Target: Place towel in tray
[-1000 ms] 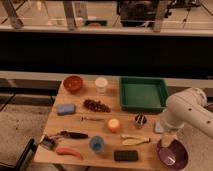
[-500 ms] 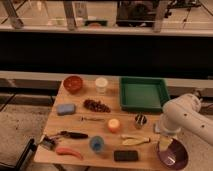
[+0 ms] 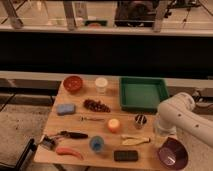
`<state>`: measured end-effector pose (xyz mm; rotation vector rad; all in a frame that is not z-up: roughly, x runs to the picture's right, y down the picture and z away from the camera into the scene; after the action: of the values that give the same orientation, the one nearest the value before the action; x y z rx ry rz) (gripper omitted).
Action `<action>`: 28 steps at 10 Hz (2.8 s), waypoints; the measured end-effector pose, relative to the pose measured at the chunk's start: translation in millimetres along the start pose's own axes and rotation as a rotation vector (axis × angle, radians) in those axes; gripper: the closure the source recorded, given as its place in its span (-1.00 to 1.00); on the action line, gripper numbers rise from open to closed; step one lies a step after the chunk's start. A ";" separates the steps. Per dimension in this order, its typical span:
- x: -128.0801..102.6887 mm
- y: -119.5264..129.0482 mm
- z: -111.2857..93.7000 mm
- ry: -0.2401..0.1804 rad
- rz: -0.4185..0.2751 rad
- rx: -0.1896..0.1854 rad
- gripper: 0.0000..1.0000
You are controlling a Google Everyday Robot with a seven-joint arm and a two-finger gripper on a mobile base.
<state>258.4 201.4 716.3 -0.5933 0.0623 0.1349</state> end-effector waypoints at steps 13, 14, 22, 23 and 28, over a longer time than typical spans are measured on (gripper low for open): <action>56.6 -72.8 2.5 -0.062 -0.001 0.092 -0.60; 63.4 -75.1 6.0 -0.060 0.004 0.092 -0.60; 91.0 -87.3 51.2 -0.054 0.022 0.094 -0.60; 93.5 -86.6 57.0 -0.058 0.027 0.090 -0.60; 104.6 -78.6 76.3 -0.071 0.064 0.066 -0.60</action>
<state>374.8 191.1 812.8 -0.5201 0.0170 0.2149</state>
